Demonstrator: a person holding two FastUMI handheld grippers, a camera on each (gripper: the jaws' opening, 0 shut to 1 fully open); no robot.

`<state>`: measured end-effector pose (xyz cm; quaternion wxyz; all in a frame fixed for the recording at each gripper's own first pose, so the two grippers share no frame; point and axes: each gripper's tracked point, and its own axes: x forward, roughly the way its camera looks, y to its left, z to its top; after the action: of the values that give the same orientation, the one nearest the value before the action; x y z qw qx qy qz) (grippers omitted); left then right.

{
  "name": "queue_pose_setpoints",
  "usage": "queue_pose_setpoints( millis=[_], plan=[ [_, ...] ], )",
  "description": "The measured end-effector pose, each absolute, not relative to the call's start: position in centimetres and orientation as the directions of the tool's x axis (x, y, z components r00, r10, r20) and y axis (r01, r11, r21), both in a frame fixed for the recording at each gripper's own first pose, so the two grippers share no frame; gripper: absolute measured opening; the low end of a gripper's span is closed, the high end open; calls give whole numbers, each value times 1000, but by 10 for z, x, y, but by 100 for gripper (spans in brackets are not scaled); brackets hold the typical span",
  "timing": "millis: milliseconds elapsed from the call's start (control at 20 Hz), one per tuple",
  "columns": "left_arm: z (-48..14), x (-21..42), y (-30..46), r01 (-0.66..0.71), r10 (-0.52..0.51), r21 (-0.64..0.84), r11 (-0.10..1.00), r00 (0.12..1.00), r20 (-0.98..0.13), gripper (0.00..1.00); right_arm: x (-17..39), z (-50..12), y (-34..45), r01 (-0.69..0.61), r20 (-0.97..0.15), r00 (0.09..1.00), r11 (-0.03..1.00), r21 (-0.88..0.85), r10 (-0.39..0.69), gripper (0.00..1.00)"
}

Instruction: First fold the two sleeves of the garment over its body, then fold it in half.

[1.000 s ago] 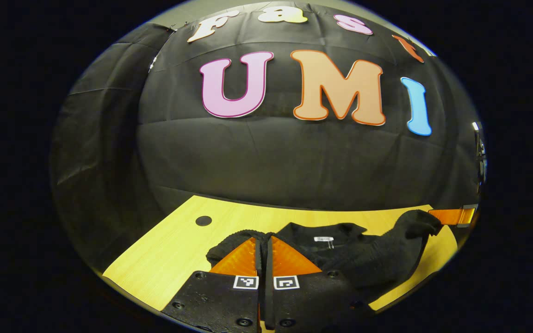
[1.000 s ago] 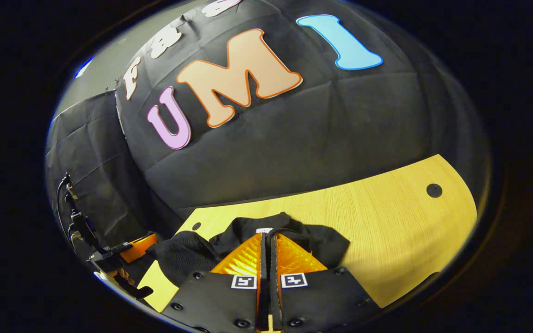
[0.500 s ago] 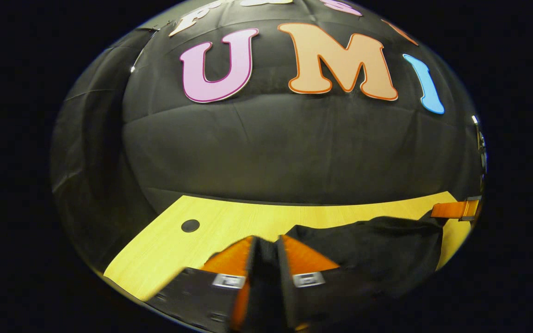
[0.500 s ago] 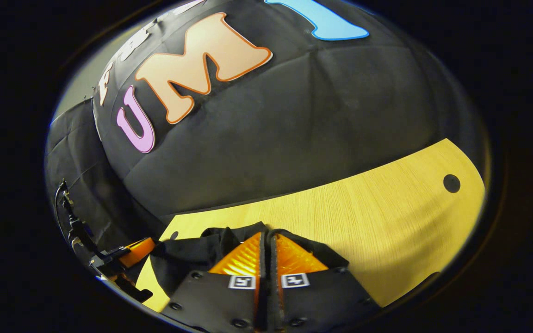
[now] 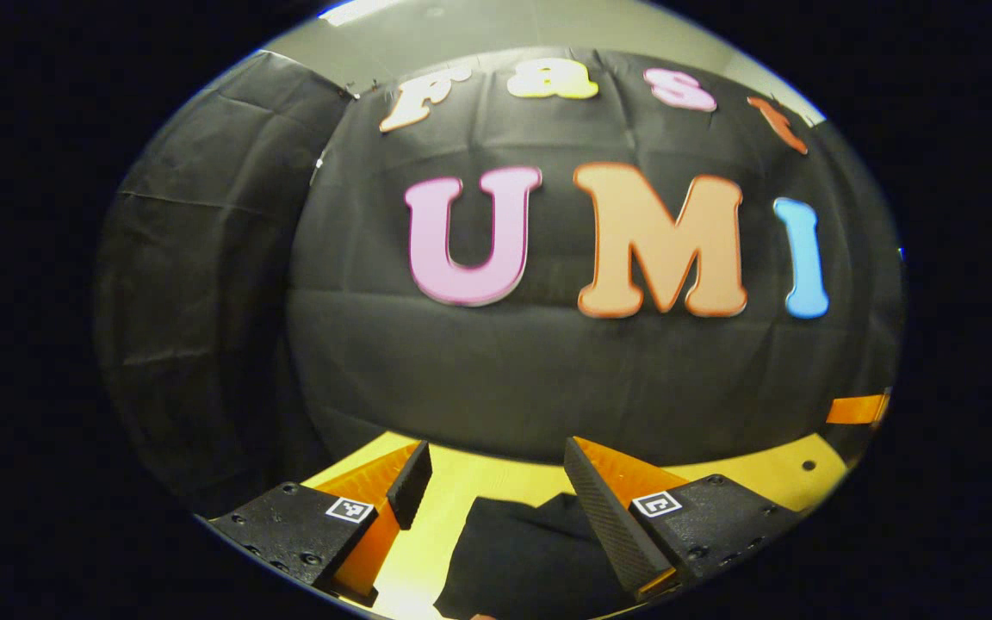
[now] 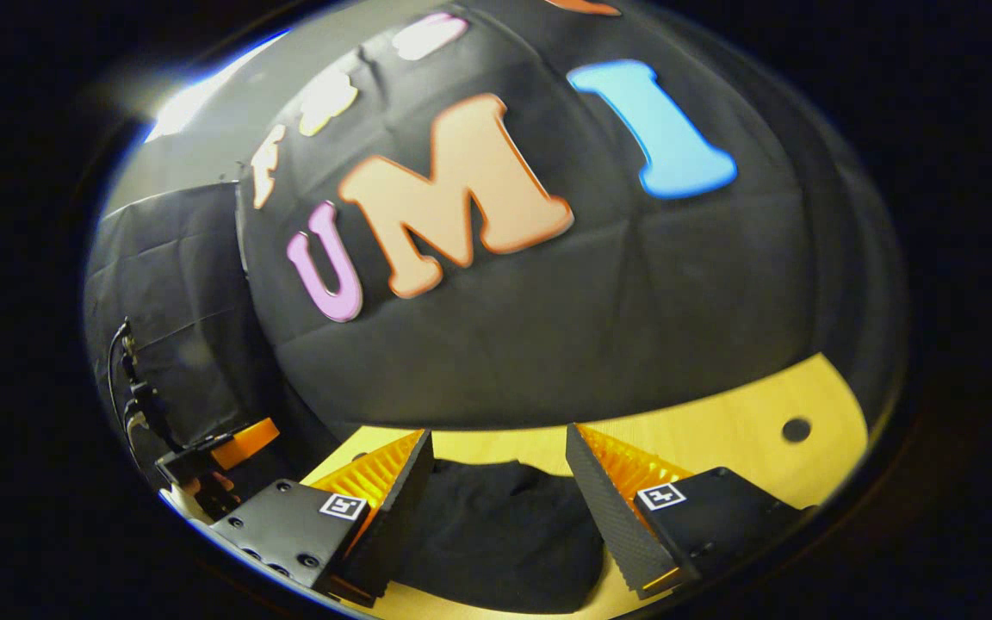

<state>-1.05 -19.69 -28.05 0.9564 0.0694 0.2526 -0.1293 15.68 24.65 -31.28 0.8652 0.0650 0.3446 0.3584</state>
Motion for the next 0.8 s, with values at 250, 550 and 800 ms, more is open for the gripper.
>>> queue_pose_setpoints(
  millis=[250, 550, 800],
  plan=[
    [-182, -40, -223, 340, -337, -77, 937, 824, -456, 99, 84, -197, 231, -645, -379, 591, 699, 308, 712, 97],
    [-152, -124, -246, 389, -526, -360, 848, 697, -487, 93, -16, -165, 226, -596, -363, 635, 732, 331, 681, 97],
    [-182, -139, -196, 329, -423, -267, 906, 709, -564, 93, -45, -162, 203, -507, -360, 724, 808, 300, 589, 97]
  ],
)
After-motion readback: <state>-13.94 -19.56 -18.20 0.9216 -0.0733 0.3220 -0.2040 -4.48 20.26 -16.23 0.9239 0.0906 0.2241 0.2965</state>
